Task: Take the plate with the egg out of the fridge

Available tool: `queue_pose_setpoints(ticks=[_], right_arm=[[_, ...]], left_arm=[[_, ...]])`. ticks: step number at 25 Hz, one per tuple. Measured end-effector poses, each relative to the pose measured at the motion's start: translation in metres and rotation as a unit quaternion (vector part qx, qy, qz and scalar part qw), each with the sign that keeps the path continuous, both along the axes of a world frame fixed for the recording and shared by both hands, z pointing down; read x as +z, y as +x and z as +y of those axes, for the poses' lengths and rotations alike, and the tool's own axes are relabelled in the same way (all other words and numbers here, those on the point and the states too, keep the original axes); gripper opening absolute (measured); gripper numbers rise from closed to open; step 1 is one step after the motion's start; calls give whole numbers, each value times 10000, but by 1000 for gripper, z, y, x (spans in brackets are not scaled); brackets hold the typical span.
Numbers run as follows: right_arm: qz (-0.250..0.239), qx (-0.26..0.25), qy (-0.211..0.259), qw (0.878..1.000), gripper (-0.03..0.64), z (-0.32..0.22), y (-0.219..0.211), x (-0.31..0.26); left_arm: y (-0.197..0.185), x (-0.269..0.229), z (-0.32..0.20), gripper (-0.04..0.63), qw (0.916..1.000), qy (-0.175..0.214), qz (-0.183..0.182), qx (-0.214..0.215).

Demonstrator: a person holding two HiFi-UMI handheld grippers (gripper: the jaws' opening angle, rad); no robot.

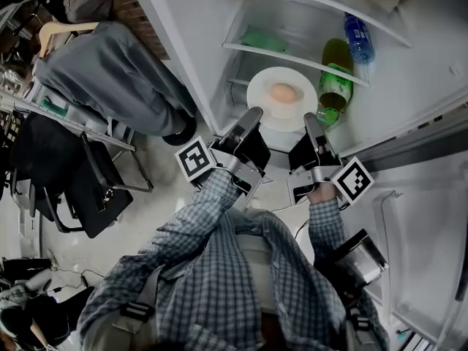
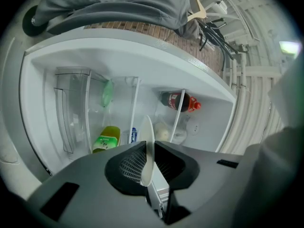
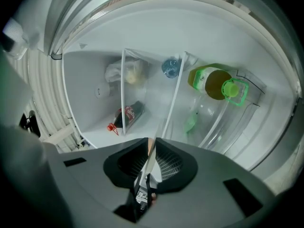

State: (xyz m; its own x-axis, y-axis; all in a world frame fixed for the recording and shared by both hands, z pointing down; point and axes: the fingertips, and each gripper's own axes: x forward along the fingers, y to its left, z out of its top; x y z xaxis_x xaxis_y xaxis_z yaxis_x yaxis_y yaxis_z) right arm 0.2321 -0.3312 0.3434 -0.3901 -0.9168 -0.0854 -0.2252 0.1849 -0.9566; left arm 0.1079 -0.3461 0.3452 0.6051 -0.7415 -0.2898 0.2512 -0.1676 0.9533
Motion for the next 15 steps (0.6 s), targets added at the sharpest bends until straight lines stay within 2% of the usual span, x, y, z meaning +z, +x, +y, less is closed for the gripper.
queue_pose_setpoints(ticks=[15], right_arm=[[6, 150, 83, 9999, 54, 53, -40, 7]], left_arm=[[-41, 7, 49, 58, 9999, 76, 22, 102]])
